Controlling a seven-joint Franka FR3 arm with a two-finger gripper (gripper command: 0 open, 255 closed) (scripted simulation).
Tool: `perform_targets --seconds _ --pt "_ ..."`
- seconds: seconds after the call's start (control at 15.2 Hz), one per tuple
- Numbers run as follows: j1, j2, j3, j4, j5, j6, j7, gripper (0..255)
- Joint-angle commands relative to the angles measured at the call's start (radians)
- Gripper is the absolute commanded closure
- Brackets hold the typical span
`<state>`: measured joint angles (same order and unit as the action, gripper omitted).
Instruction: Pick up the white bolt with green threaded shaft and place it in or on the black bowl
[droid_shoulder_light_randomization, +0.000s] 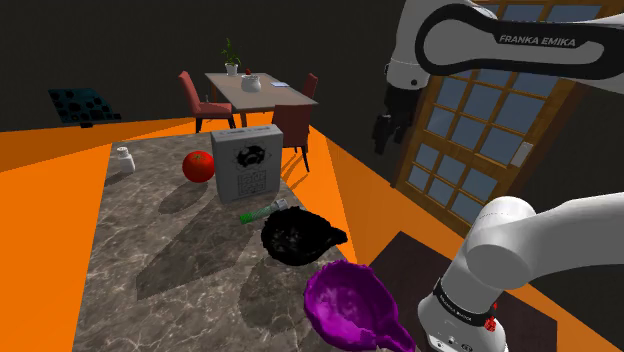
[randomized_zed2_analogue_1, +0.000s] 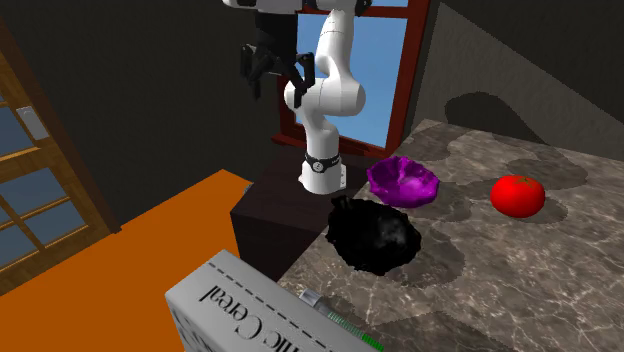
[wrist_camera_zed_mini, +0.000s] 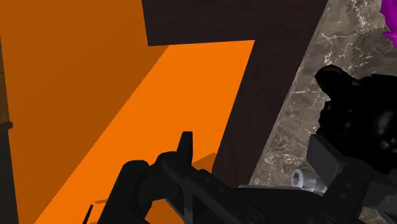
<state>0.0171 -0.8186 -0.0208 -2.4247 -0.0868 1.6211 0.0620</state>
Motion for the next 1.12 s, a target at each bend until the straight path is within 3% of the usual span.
perform_targets --seconds 0.0,1.06 --pt "0.000 0.000 0.000 0.000 0.000 0.000 0.000 0" --pt "0.182 0.567 -0.085 0.140 -0.016 0.409 -0.508 0"
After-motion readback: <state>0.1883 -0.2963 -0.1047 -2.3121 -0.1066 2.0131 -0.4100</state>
